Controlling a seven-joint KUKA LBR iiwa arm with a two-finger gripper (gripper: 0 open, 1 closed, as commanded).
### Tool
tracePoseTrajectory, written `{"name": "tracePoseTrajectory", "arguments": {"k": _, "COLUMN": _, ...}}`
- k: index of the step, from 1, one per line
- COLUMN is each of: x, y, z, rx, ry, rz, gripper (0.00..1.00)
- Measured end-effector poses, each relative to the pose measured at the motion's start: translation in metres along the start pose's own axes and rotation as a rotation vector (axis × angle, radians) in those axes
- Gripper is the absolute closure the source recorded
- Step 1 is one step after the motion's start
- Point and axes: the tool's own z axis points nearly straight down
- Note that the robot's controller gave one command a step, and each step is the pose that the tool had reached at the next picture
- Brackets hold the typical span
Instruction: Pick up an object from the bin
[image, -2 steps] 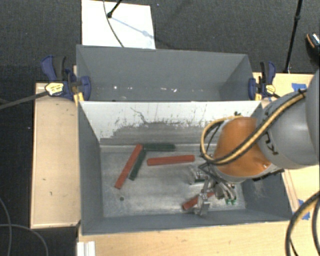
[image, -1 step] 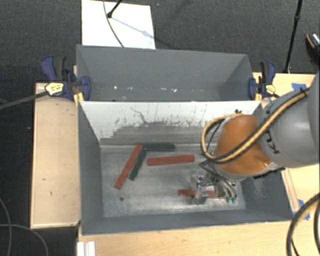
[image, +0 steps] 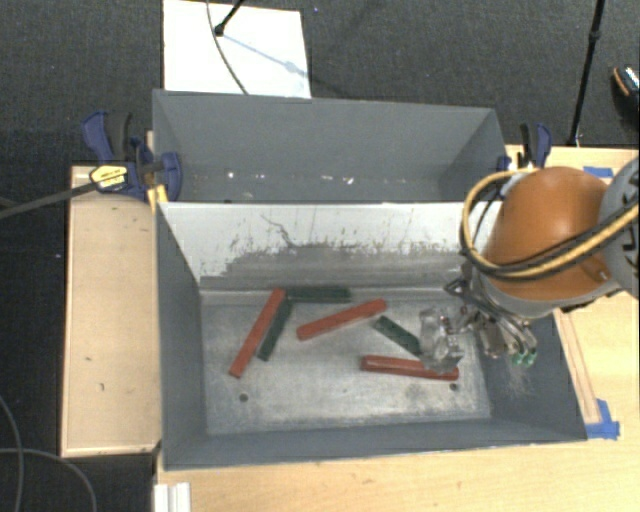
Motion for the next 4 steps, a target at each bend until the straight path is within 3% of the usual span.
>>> {"name": "tracePoseTrajectory", "arguments": {"k": 1, "x": 0.002, "y": 0.001, "z": 0.004, "rx": -0.002, "ry": 0.008, "rz": -0.001, "gripper": 0.0}}
{"name": "tracePoseTrajectory", "arguments": {"k": 2, "x": -0.046, "y": 0.022, "z": 0.11, "rx": -0.004, "ry": 0.012, "rz": -0.019, "gripper": 0.0}}
{"name": "tracePoseTrajectory", "arguments": {"k": 3, "x": 0.01, "y": 0.002, "z": 0.118, "rx": -0.002, "ry": 0.009, "rz": 0.087, "gripper": 0.0}}
{"name": "tracePoseTrajectory", "arguments": {"k": 4, "x": 0.009, "y": 0.003, "z": 0.118, "rx": -0.002, "ry": 0.008, "rz": 0.082, "gripper": 1.0}}
